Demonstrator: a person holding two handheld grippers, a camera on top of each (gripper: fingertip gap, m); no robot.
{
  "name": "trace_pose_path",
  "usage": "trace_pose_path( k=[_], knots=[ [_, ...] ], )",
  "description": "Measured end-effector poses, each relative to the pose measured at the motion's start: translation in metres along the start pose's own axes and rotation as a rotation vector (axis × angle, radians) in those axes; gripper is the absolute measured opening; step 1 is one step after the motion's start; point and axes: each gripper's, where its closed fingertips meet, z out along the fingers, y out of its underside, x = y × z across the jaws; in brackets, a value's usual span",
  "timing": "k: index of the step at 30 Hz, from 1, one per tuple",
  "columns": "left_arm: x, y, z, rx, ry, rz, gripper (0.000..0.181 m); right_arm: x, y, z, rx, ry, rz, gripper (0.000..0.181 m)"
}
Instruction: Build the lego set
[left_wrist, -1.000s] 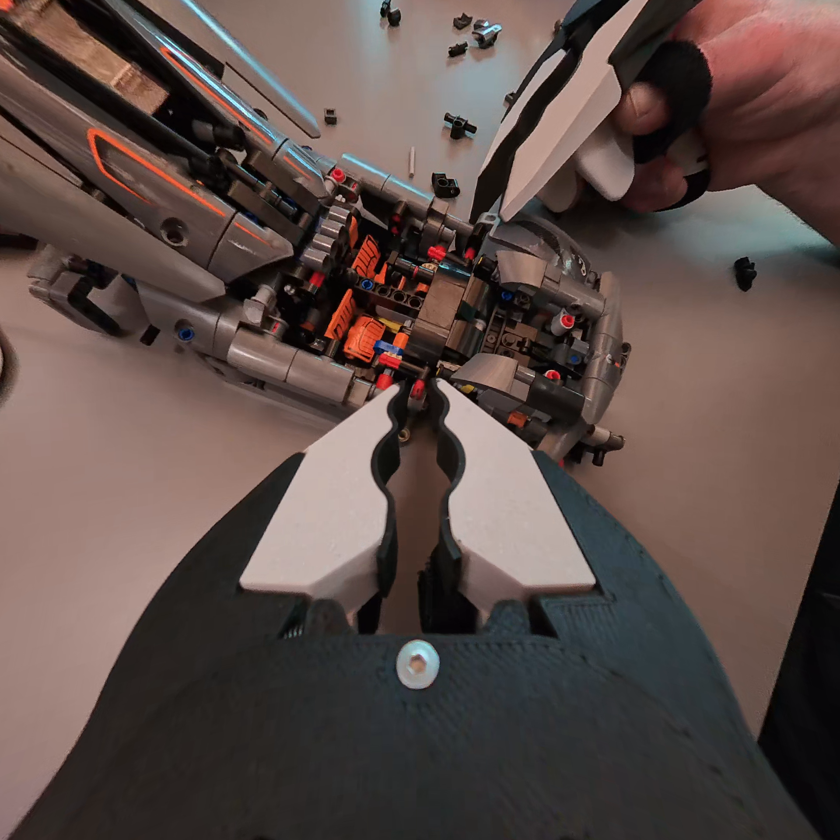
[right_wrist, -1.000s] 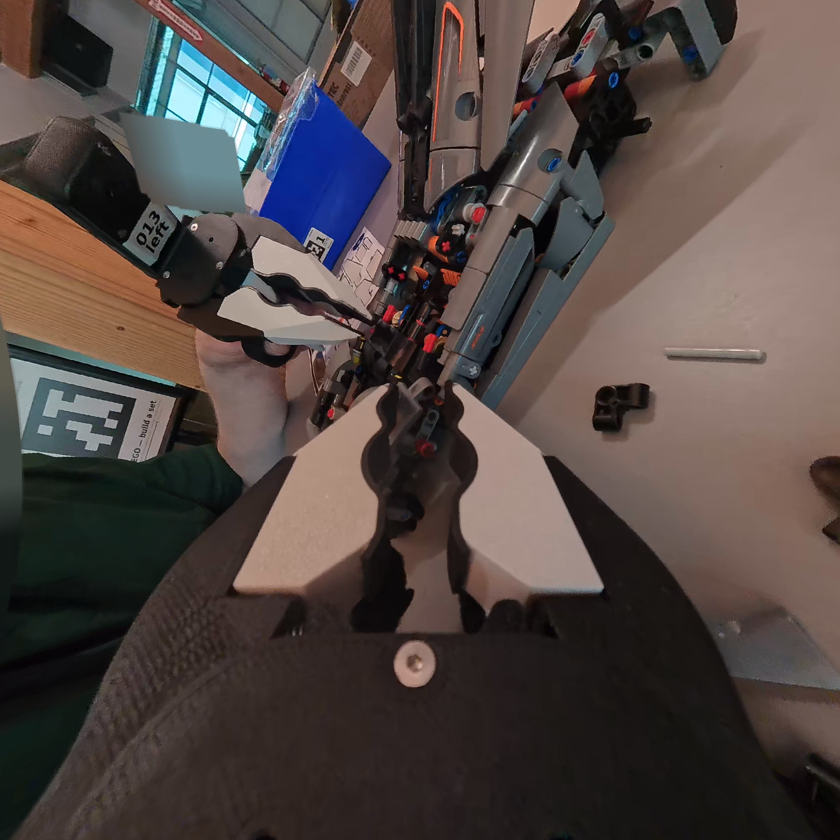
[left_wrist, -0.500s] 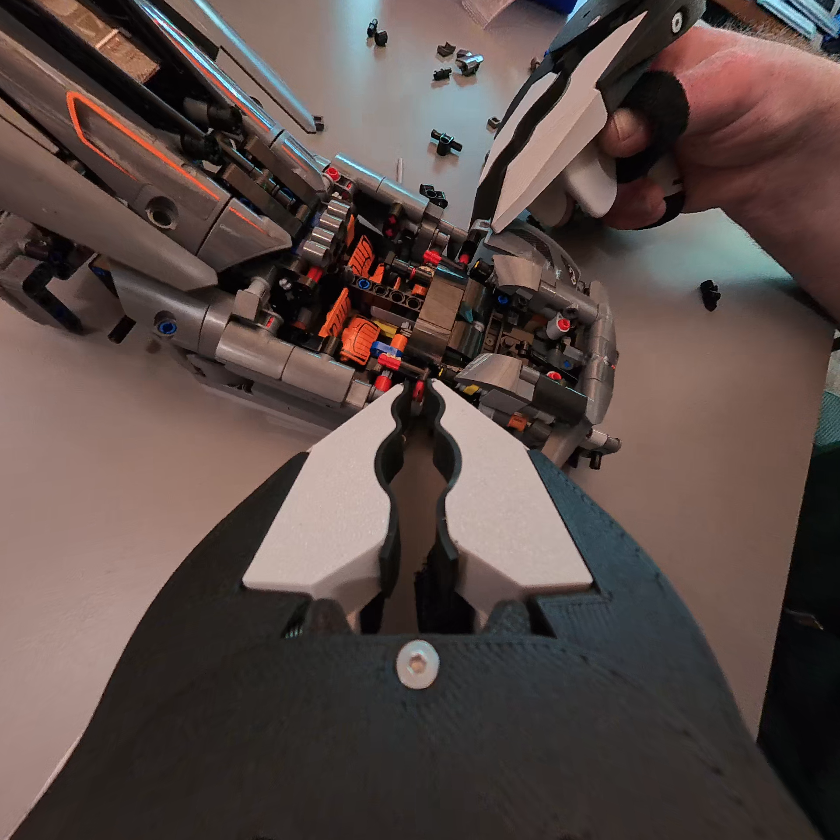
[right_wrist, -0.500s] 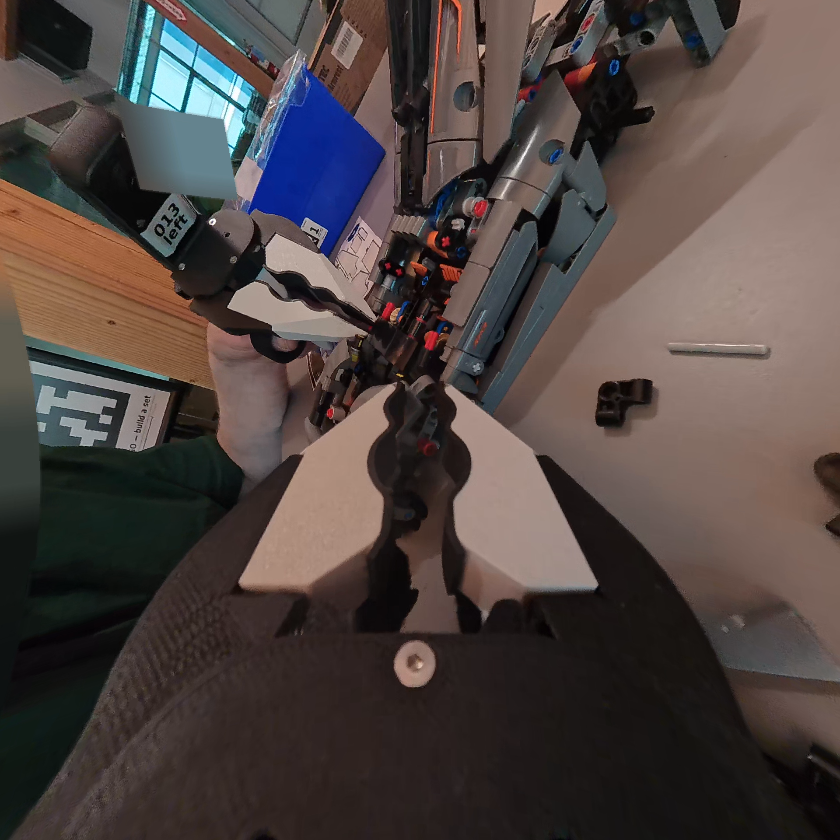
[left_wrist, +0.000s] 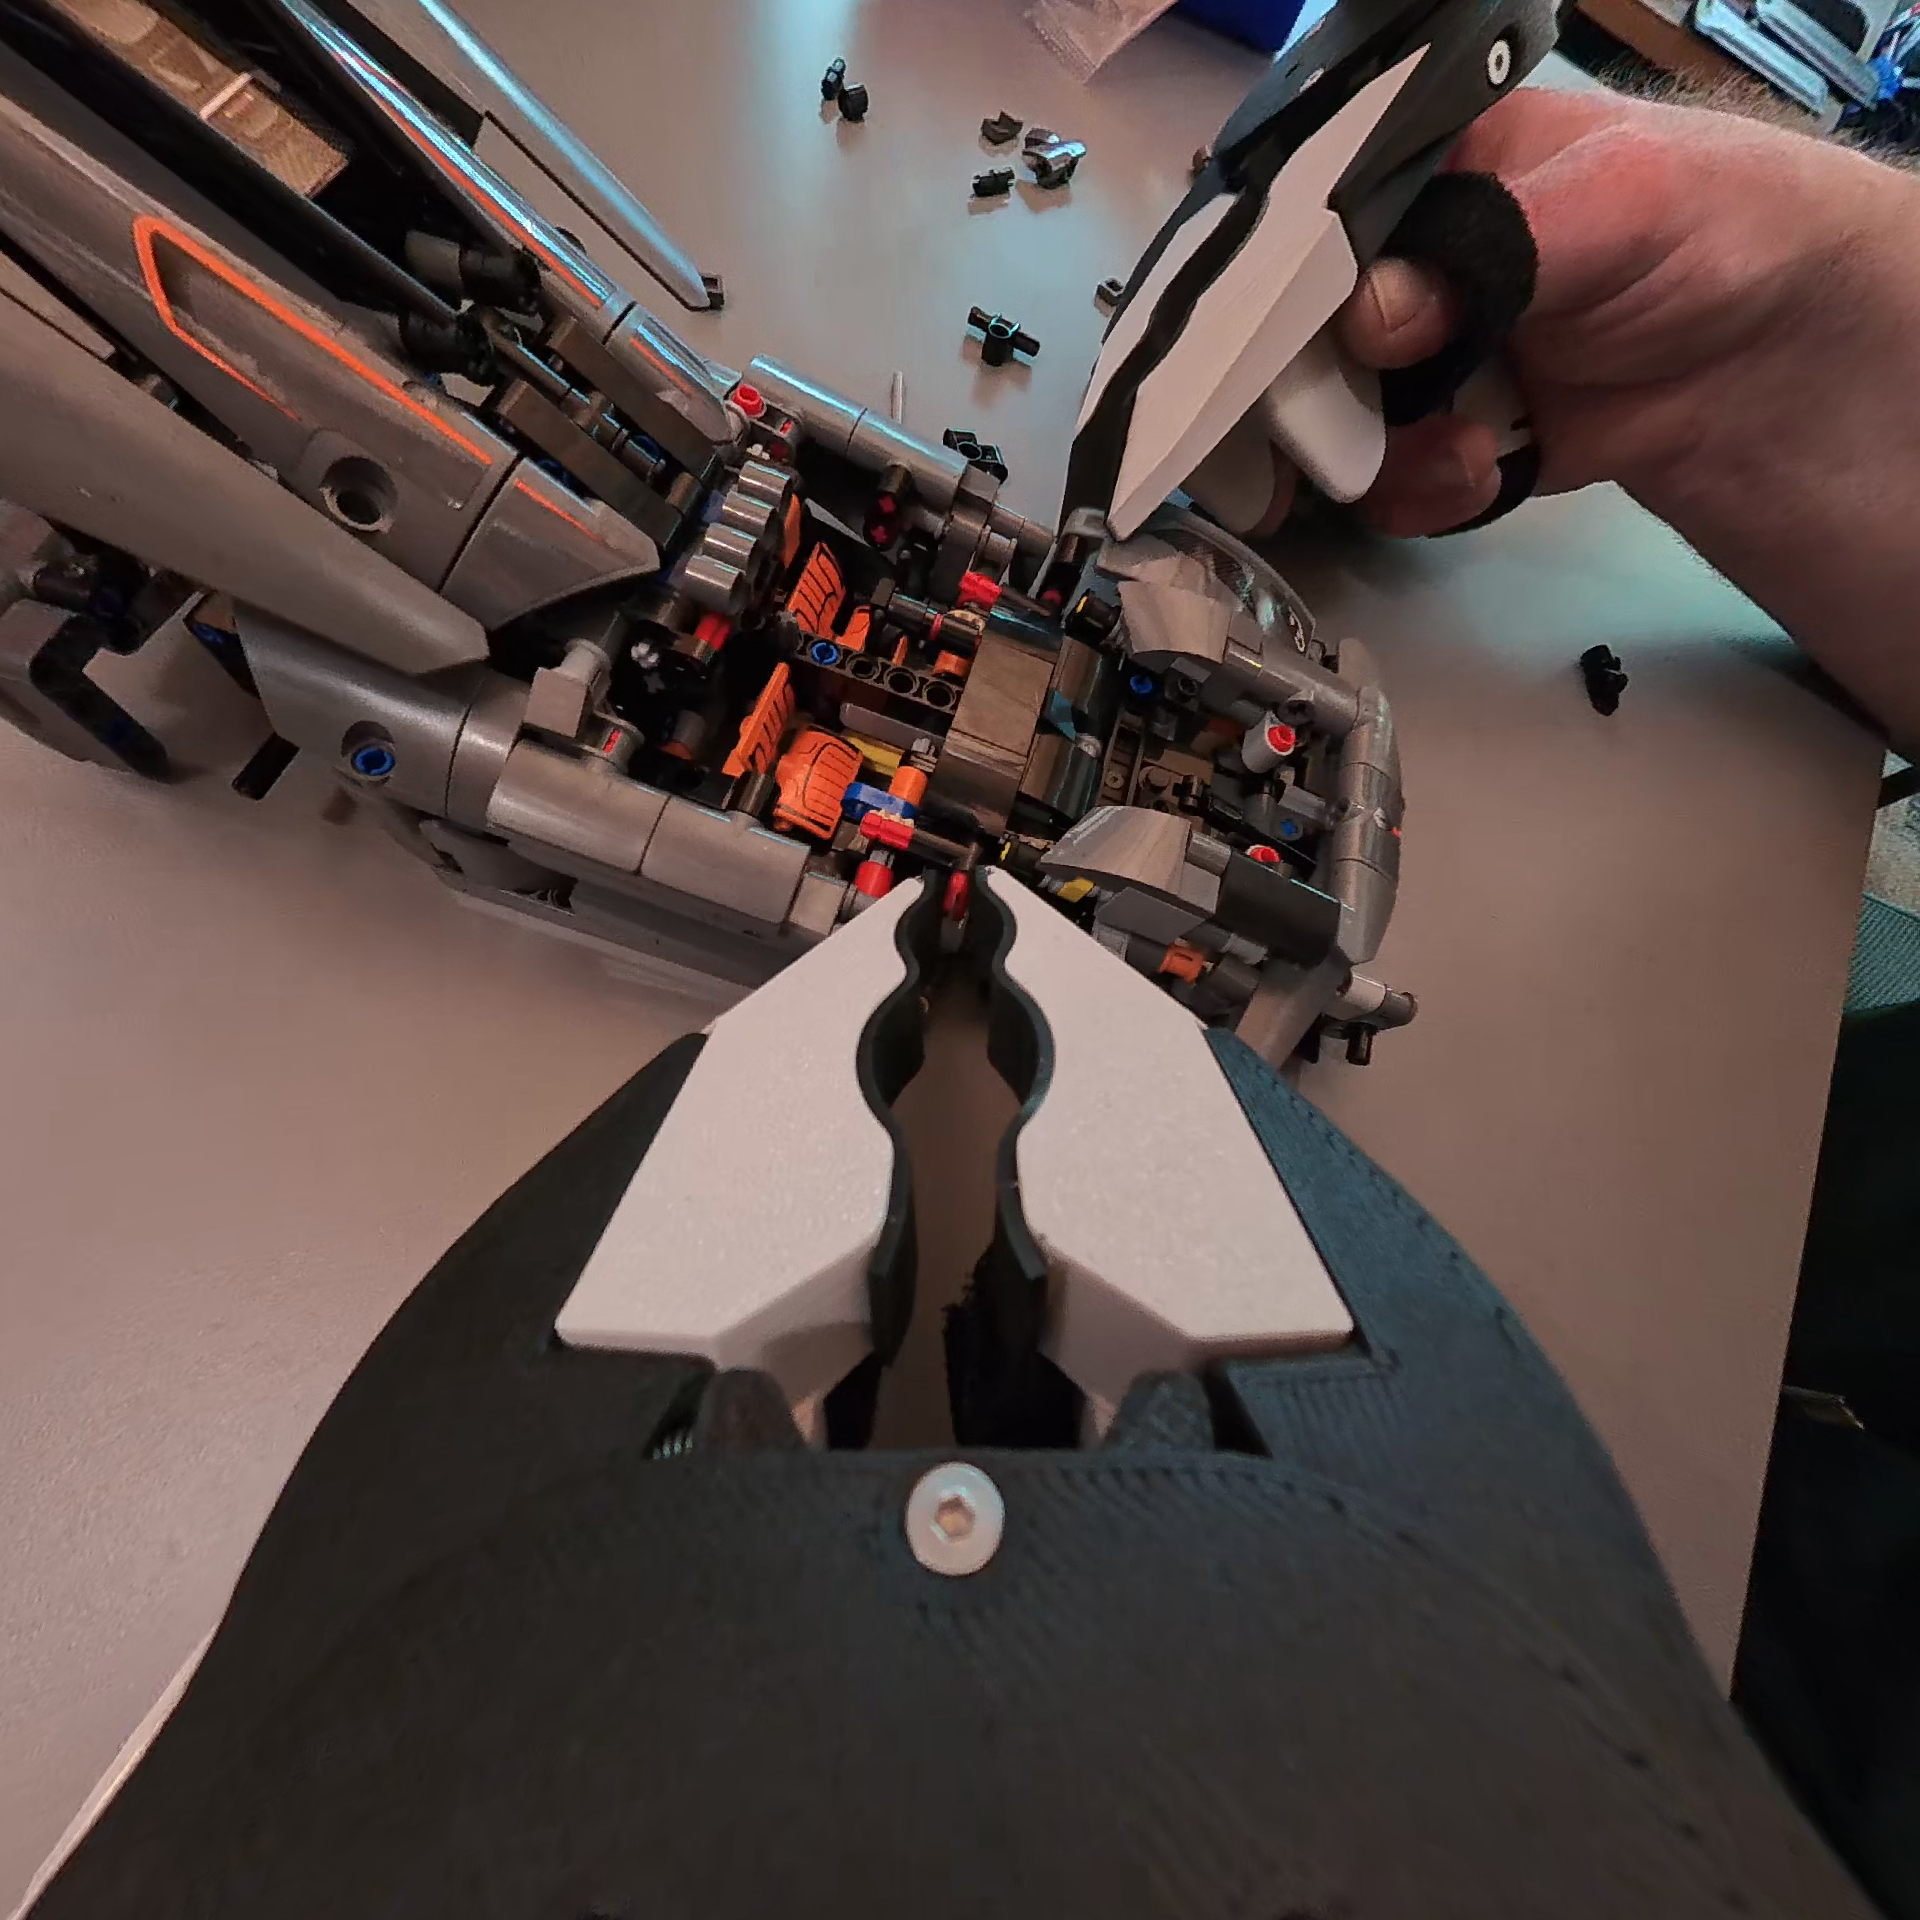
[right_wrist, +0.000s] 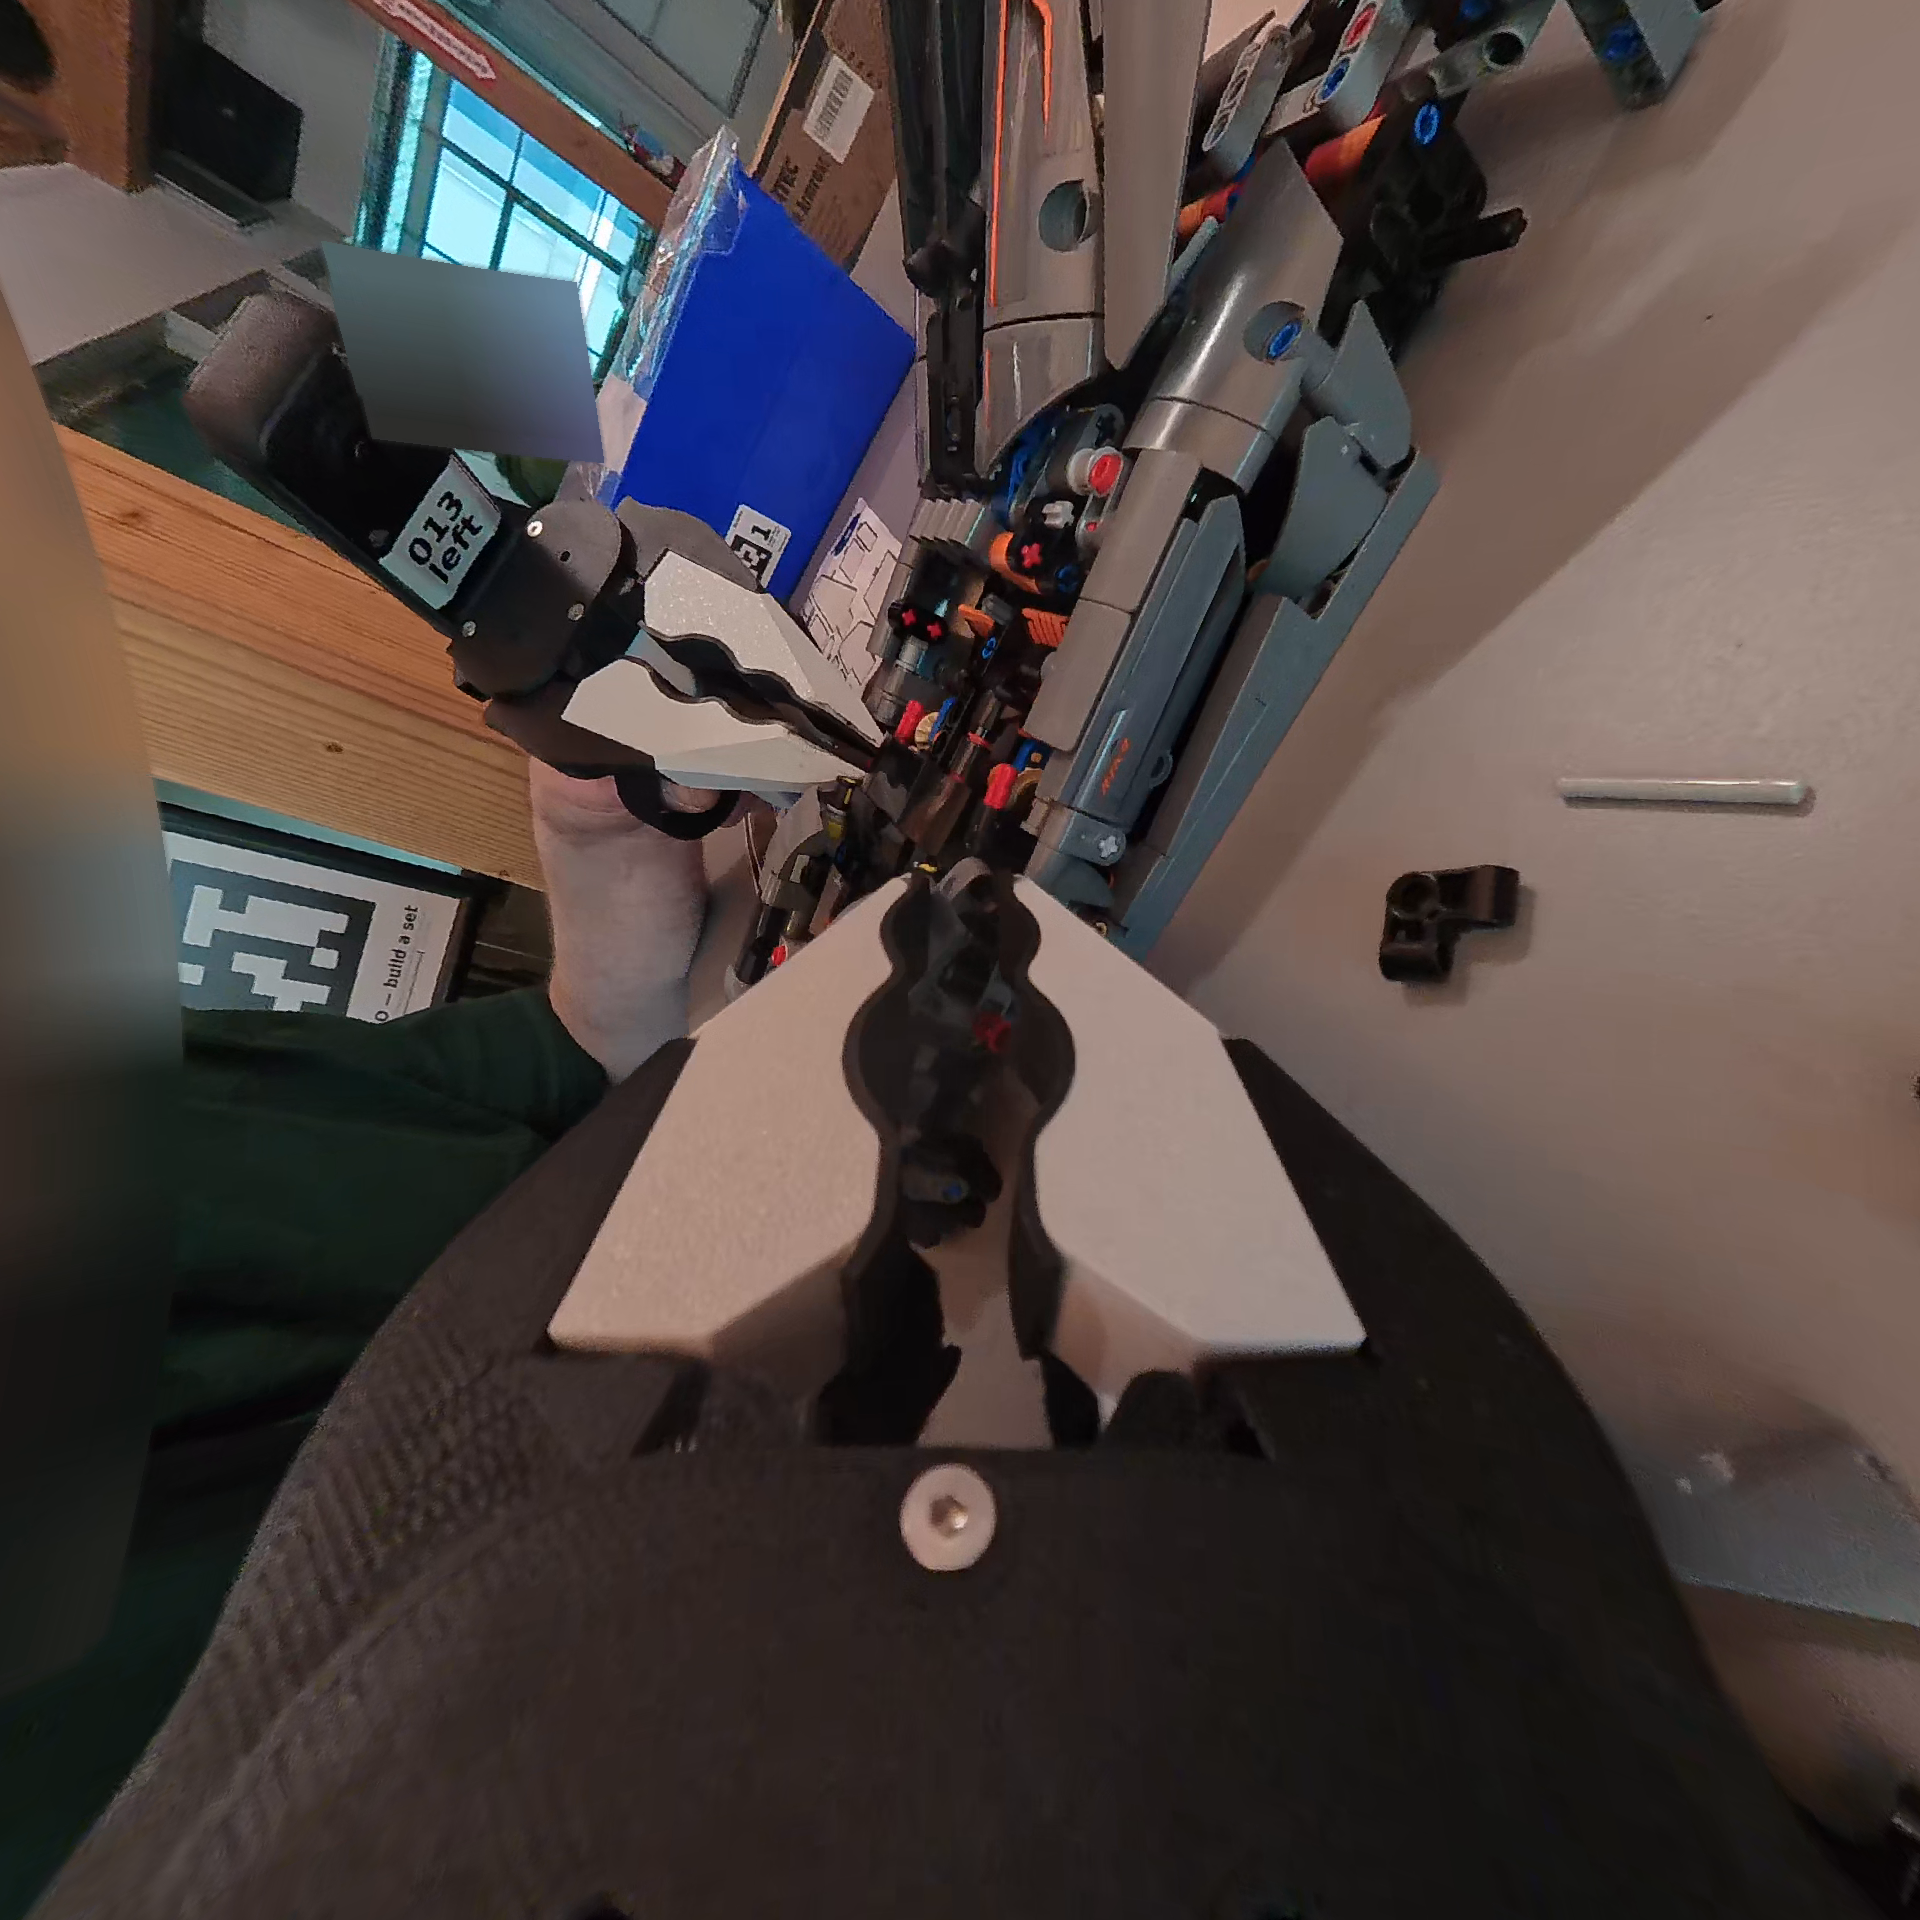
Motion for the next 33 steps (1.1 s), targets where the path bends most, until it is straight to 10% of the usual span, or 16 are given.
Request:
trace_pose_path(
  k=[25, 33],
  knots=[
    [0.000, -0.003, 0.000, 0.021, 0.005, -0.001, 0.002, -0.006, -0.001, 0.002, -0.016, -0.057, 0.011, 0.025],
    [0.003, -0.018, -0.042, 0.140, -0.089, 0.007, 0.019, -0.029, -0.022, -0.051, 0.119, 0.033, -0.145, 0.037]
  ],
)
